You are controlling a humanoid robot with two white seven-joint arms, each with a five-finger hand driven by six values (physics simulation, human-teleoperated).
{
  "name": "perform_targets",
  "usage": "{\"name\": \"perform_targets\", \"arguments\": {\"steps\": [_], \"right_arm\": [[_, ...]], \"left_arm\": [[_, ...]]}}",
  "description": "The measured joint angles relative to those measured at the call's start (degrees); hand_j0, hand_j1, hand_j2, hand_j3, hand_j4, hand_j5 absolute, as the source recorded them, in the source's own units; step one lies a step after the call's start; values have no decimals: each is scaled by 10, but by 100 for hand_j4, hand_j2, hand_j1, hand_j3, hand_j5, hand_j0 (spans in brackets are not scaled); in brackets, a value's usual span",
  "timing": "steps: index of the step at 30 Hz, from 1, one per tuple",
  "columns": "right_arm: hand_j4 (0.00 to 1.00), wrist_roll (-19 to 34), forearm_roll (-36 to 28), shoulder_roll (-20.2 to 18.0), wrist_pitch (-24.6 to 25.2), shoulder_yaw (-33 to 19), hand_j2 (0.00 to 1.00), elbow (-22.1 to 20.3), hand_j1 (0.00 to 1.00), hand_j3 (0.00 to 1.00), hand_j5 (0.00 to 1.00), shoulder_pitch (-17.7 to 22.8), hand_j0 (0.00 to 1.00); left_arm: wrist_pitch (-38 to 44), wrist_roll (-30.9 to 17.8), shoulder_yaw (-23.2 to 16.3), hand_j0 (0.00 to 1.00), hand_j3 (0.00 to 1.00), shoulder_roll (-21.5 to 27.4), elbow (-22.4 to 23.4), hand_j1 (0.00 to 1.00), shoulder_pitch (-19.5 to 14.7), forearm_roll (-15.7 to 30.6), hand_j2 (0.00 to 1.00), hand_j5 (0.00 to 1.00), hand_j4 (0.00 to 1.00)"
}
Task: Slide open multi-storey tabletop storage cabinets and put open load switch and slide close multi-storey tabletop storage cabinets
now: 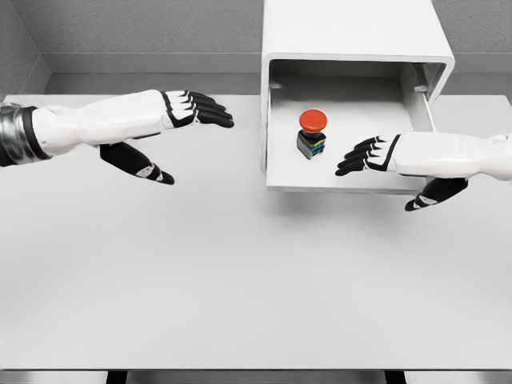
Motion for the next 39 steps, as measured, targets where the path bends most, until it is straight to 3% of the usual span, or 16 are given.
{"name": "perform_targets", "arguments": {"steps": [3,7,9,15,39], "right_arm": [[100,0,-1,-3,0,-2,100,0,100,100,100,0,100],[100,0,-12,-6,0,-4,100,0,100,100,100,-1,100],[100,0,-19,-7,0,-4,100,0,100,100,100,0,100],[100,-7,-27,-3,0,-3,100,1,100,100,100,4,100],[100,-2,-25,31,0,-4,100,51,100,100,100,2,100]], "left_arm": [[0,0,81,100,100,39,-2,100,116,3,100,100,100],[-1,-8,133,100,100,55,8,100,153,3,100,100,100],[0,-23,142,100,100,55,18,100,188,4,100,100,100],[-1,-60,149,100,100,35,46,100,228,-5,100,100,100],[-1,-96,154,100,100,28,60,100,231,-7,100,100,100]]}}
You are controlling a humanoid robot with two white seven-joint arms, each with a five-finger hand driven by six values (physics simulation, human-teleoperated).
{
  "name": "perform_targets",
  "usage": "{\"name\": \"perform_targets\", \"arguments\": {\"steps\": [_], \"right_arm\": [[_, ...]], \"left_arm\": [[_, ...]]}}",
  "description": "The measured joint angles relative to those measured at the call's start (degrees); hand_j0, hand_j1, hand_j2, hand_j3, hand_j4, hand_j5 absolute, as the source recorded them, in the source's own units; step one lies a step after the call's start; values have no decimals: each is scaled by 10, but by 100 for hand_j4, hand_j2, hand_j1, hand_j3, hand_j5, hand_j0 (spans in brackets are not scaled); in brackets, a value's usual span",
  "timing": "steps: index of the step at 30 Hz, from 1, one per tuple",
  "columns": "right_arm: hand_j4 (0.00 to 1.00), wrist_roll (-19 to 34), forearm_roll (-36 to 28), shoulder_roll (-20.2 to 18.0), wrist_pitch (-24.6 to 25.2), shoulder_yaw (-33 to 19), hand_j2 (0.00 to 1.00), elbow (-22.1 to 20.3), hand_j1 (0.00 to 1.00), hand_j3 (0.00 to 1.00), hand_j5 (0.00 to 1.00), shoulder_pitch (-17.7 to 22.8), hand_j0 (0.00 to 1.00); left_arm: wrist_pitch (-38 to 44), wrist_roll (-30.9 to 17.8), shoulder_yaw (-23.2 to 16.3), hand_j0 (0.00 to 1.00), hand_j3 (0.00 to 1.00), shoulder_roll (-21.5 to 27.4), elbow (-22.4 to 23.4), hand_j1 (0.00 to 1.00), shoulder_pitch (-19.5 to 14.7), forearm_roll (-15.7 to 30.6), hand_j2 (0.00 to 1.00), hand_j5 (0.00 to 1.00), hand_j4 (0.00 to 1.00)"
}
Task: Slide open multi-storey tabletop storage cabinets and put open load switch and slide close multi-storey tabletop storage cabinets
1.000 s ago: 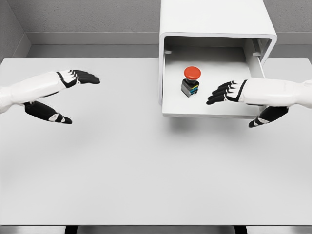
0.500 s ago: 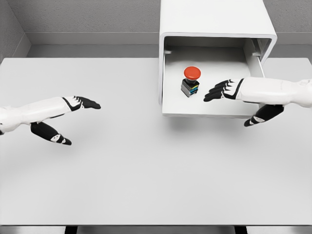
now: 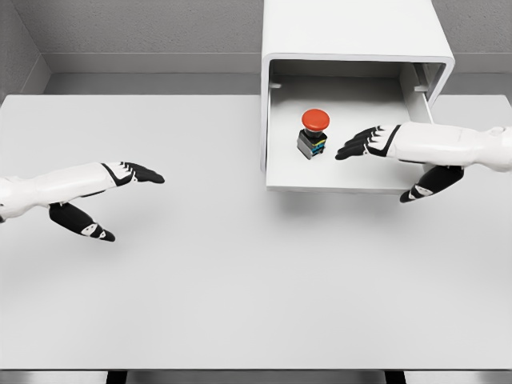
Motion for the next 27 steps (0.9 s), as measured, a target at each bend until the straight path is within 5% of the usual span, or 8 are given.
{"name": "perform_targets", "arguments": {"steps": [27], "right_arm": [[100,17,3,45,0,0,100,61,100,100,100,-13,100]], "left_arm": [[0,-10,0,100,100,0,0,100,0,1,100,100,100]]}}
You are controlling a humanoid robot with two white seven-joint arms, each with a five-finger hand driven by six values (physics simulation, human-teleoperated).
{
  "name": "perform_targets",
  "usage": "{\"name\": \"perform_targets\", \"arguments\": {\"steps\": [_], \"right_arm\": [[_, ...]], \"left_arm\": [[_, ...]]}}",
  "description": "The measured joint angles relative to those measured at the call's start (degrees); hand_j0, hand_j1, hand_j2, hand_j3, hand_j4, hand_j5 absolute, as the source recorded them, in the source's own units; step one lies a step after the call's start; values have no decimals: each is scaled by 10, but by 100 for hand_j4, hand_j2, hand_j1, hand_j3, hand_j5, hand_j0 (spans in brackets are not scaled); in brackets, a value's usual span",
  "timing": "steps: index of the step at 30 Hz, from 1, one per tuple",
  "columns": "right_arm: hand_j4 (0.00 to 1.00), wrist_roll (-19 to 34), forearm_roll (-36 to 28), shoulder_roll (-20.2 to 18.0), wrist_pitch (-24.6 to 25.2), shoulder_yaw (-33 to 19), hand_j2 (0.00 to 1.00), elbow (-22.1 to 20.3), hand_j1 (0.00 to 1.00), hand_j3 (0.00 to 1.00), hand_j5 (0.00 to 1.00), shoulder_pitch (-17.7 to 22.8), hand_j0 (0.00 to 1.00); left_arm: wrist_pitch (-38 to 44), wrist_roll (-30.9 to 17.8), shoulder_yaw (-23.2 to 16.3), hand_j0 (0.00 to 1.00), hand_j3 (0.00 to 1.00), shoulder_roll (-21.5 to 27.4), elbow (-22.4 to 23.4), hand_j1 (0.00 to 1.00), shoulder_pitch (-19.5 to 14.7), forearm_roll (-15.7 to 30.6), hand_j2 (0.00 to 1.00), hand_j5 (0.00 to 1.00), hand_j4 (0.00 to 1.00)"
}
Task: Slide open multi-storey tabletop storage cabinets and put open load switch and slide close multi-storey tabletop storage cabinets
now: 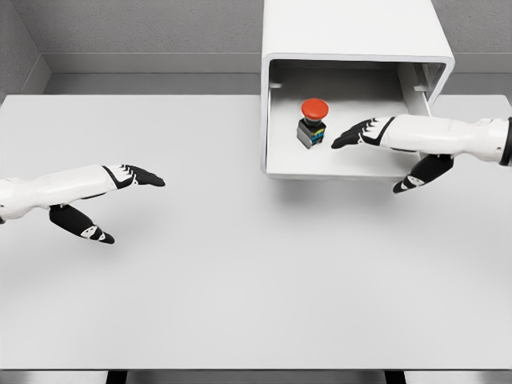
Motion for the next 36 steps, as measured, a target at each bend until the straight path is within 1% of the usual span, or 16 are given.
{"name": "perform_targets", "arguments": {"steps": [21,36], "right_arm": [[100,12,1,35,0,0,100,53,100,100,100,-11,100],[100,15,1,62,0,0,100,99,100,100,100,-30,100]], "left_arm": [[0,-2,0,100,100,0,-1,100,0,1,100,100,100],[0,-2,0,100,100,0,-1,100,0,1,100,100,100]]}}
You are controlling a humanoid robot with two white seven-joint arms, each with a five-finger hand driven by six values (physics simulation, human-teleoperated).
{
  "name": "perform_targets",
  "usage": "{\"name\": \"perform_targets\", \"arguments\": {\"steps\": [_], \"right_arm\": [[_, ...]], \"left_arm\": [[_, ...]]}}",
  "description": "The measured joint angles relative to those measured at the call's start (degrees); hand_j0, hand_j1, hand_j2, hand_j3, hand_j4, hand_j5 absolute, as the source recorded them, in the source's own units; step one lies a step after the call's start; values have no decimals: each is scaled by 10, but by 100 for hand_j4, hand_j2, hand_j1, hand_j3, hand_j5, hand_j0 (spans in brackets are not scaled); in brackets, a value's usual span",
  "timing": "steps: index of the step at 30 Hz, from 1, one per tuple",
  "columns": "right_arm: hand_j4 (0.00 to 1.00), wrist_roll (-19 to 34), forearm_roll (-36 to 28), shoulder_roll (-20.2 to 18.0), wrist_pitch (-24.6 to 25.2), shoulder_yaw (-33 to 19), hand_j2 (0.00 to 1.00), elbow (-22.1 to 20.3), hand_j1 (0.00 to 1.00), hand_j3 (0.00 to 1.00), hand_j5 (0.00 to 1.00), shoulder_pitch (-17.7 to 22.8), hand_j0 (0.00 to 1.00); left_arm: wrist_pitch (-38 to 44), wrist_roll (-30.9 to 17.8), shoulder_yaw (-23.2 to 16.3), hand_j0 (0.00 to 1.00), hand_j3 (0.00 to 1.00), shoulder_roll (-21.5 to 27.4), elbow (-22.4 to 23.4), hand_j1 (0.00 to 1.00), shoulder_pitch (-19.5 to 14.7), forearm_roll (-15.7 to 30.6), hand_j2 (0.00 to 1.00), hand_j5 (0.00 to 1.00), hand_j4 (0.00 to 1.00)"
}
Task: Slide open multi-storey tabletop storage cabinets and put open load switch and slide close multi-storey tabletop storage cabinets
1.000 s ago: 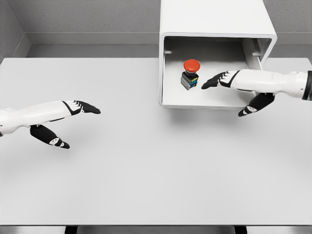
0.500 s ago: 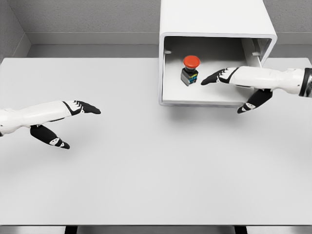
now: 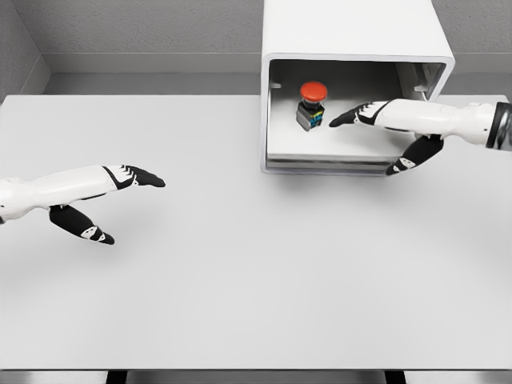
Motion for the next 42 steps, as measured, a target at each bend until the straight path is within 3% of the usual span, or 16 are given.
{"name": "perform_targets", "arguments": {"steps": [11,28,35,39,42], "right_arm": [[100,0,0,33,0,0,100,52,100,100,100,-18,100],[100,9,-8,37,-10,-15,100,70,100,100,100,-18,100],[100,1,-6,-7,-1,-27,100,-6,100,100,100,-12,100],[100,0,-8,-44,0,-24,100,-90,100,100,100,-1,100],[100,-2,-10,-96,0,-11,100,-150,100,100,100,11,100]], "left_arm": [[0,0,0,100,100,0,-1,100,0,0,100,100,100],[0,0,0,100,100,0,-3,100,0,1,100,100,100],[0,0,0,100,100,-1,-4,100,0,1,100,100,100],[0,0,0,100,100,-1,-4,100,0,1,100,100,100],[0,0,0,100,100,-1,-4,100,0,1,100,100,100]]}}
